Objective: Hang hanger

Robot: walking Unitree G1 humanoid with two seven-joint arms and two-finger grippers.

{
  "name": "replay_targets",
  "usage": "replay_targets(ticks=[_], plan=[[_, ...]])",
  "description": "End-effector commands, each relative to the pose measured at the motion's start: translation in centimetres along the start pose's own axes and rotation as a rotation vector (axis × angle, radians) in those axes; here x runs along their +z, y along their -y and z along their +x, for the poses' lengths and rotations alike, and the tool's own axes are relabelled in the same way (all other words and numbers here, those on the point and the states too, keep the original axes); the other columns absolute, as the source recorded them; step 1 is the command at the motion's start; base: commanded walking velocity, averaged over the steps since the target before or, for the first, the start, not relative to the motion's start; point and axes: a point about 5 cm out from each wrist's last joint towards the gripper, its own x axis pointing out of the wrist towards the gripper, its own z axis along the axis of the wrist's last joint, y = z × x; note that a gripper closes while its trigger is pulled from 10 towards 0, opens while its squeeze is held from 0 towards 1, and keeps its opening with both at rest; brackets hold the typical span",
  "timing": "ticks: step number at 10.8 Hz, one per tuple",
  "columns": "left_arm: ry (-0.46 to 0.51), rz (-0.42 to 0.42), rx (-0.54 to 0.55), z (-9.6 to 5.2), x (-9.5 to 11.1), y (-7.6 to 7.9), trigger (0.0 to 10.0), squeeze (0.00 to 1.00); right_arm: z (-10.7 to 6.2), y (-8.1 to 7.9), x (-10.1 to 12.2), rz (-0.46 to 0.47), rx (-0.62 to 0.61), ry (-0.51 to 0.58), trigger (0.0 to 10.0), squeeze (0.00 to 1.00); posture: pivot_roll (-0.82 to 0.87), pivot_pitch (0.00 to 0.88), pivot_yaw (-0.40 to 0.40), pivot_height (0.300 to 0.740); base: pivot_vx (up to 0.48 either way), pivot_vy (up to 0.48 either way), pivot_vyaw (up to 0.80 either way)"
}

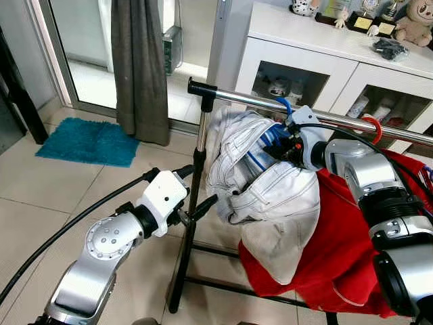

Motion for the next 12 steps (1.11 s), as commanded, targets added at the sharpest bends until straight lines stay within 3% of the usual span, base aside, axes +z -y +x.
replay_targets(ticks=[1, 4, 6, 9, 12], plan=[[0.000, 0.005, -0.013, 0.3, 0.0, 0.2, 10.0, 0.00, -0.3, 0.4, -0.6, 0.044, -0.015, -0.008, 0.0, 0.00, 0.02, 0.000, -0.158, 0.740, 0.000, 0.000, 0.00], [-0.004, 0.001, -0.015, 0.6, 0.0, -0.1, 10.0, 0.00, -0.9, -0.4, -0.9, 0.071, 0.001, 0.018, 0.0, 0.00, -0.01, 0.000, -0.144, 0.740, 0.000, 0.000, 0.00], [0.028, -0.032, 0.043, 0.7, 0.3, -0.6, 10.0, 0.00, -2.5, -1.3, -1.3, 0.081, 0.021, 0.048, 0.0, 0.00, -0.03, 0.000, -0.135, 0.740, 0.000, 0.000, 0.00], [0.020, -0.053, 0.052, 0.8, 0.2, -0.2, 10.0, 0.00, -3.4, -2.6, -1.3, 0.114, -0.034, 0.112, 0.0, 0.00, -0.04, 0.000, -0.098, 0.740, 0.000, 0.000, 0.00], [0.021, -0.034, 0.062, 0.8, 0.3, -1.0, 10.0, 0.00, -3.6, -3.1, 1.3, 0.041, -0.075, 0.187, 0.0, 0.00, -0.04, 0.000, -0.093, 0.740, 0.000, 0.000, 0.00]])
